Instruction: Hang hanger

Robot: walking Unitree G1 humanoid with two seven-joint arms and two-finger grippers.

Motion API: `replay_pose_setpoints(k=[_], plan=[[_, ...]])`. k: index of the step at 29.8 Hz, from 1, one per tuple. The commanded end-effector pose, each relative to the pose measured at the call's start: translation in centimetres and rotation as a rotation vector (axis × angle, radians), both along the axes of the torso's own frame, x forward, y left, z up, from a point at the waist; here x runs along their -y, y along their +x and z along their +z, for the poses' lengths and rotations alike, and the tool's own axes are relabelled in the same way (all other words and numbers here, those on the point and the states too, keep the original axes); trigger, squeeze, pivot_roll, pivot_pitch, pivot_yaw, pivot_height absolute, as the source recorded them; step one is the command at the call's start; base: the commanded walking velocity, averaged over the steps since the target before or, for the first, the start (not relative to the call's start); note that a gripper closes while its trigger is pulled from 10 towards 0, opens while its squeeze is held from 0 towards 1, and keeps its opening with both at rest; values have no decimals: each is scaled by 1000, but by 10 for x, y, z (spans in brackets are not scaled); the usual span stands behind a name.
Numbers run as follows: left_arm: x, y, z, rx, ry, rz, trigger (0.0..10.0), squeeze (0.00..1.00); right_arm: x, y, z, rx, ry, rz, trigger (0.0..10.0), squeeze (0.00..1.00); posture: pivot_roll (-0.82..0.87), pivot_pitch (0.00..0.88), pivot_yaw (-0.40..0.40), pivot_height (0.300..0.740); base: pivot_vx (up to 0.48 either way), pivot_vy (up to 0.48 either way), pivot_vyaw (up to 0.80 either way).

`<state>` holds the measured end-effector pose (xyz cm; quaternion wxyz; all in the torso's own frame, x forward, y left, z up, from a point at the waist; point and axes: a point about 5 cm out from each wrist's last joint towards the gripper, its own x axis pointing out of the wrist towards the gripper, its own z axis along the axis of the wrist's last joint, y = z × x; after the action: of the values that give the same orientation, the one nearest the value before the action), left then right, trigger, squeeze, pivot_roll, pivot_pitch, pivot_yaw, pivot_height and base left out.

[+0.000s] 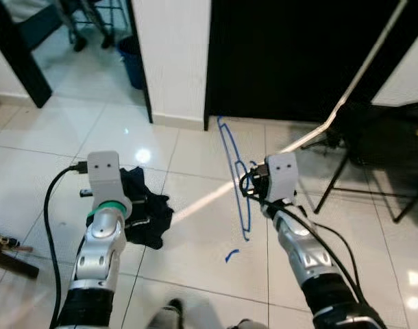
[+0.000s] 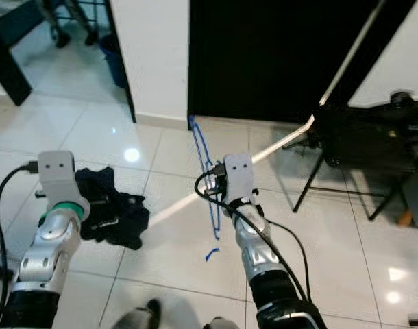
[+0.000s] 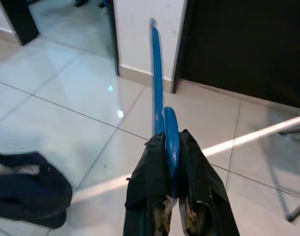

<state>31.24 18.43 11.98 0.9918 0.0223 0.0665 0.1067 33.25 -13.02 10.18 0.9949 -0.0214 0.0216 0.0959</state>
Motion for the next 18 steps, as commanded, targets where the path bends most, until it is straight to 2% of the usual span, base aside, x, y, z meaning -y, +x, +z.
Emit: replay_pose_setpoints(k=[1,18], plan=[[0,-2,3,10,3,3,10000,0,0,-4,-6,-24,12,14,10000,0,36,76,-9,740,0,0,800],[3,-4,5,0,0,7,10000,0,2,-2,-4,-26,45,38,10000,0,42,65,-25,740,0,0,800]])
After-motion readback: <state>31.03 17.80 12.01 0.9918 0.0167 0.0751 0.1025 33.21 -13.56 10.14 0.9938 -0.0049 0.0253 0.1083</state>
